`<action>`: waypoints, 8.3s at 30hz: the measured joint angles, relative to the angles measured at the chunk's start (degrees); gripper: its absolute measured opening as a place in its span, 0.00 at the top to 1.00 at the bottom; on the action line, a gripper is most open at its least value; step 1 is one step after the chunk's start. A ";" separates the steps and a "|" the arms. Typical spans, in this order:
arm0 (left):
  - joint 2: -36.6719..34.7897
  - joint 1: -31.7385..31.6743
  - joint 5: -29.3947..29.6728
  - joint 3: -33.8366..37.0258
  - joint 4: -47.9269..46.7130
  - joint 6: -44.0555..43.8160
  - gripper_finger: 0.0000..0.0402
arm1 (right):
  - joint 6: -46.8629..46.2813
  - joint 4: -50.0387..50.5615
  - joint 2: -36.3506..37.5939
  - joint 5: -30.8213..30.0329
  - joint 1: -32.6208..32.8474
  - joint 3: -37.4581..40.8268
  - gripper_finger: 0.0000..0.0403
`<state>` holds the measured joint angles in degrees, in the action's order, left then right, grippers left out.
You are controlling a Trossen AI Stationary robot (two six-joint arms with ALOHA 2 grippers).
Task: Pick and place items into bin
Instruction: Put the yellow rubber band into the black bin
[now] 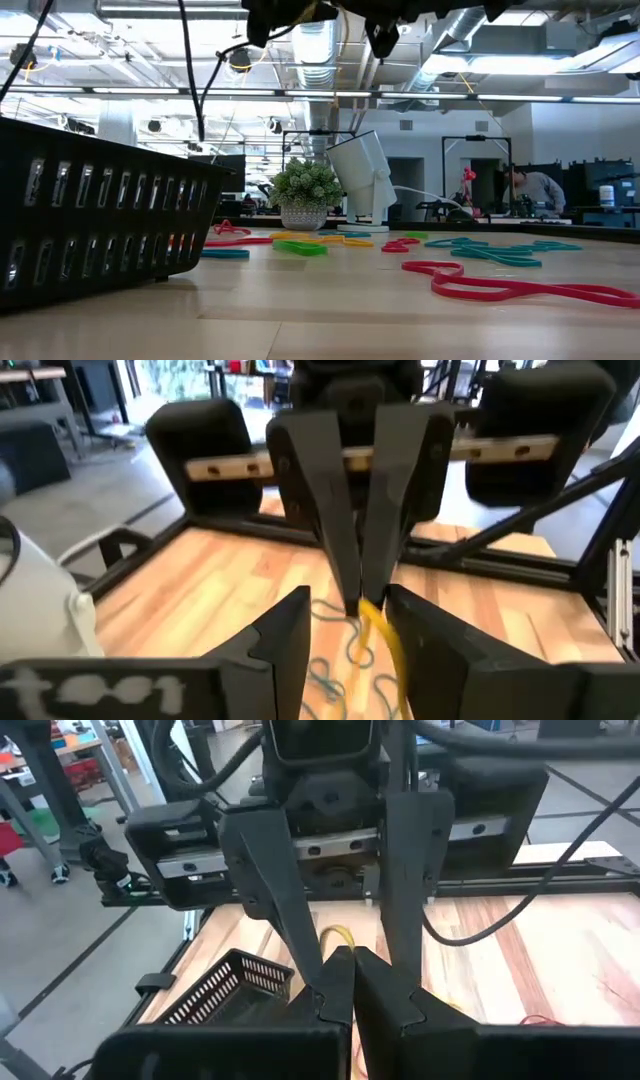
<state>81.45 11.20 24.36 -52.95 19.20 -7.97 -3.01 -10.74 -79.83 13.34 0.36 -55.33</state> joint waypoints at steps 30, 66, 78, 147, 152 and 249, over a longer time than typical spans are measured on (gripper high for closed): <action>-8.14 13.30 -2.82 0.04 -17.23 -11.94 1.00 | -5.09 19.39 0.04 -0.37 3.76 0.00 0.73; 7.76 15.01 -29.52 0.12 -32.29 -39.61 0.89 | -2.01 20.70 44.68 -15.19 11.22 32.29 0.73; 7.76 14.03 -35.47 0.13 -35.69 -42.84 0.65 | -1.97 20.53 44.11 -15.17 11.13 32.26 0.73; -0.62 -13.71 -9.79 24.98 -29.35 -18.09 0.90 | -1.58 20.98 34.45 -20.96 11.12 32.22 0.73; -2.51 -12.08 -8.57 20.69 -33.84 -14.28 0.99 | -1.55 20.98 34.45 -20.95 11.13 32.22 0.73; 32.71 18.94 -25.54 -29.96 -71.89 -27.58 0.78 | 5.14 9.01 16.03 -22.49 10.73 30.38 0.72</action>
<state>114.16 30.14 -1.18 -82.91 -52.69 -35.55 2.13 -1.74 -63.80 -9.15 11.09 -24.95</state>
